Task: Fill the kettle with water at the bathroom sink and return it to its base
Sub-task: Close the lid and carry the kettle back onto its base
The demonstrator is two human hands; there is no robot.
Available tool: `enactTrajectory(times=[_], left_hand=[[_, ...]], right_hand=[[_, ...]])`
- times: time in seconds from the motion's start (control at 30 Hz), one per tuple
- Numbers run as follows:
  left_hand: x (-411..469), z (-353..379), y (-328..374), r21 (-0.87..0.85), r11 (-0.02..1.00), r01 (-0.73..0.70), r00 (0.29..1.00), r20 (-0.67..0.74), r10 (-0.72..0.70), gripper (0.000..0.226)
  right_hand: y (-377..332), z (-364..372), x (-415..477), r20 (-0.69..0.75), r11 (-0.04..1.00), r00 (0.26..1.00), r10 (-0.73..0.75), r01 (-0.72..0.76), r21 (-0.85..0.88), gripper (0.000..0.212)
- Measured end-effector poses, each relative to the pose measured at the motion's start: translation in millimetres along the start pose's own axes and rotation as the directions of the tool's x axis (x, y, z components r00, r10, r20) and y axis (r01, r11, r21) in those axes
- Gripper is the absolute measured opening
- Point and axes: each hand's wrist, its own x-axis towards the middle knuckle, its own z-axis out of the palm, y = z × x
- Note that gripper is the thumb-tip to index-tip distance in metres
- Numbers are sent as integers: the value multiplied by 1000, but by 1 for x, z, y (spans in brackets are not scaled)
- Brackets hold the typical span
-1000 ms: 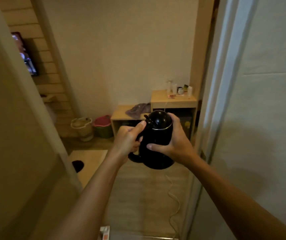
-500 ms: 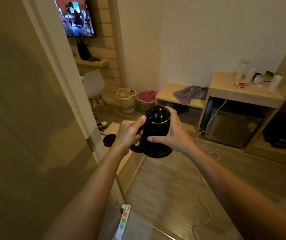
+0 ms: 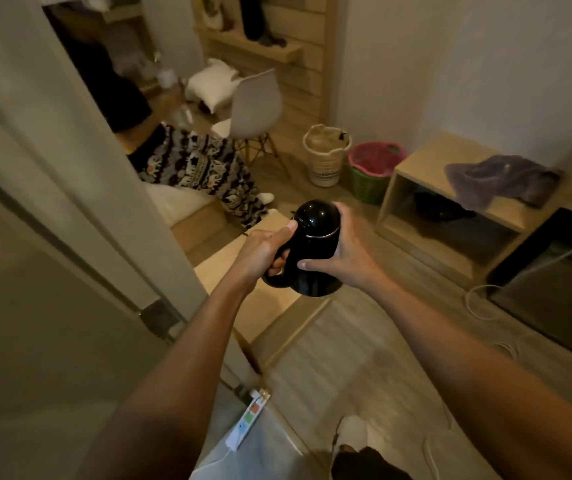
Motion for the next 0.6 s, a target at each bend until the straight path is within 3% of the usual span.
enactTrajectory(times=[0.27, 0.6], left_hand=[[83, -13, -21, 70, 970, 232, 952, -220, -211, 54], [182, -72, -117, -74, 961, 265, 877, -396, -272, 62]], right_hand=[[62, 26, 113, 266, 1000, 964, 5, -12, 27, 117], [123, 110, 226, 350, 981, 917, -190, 189, 38, 100]])
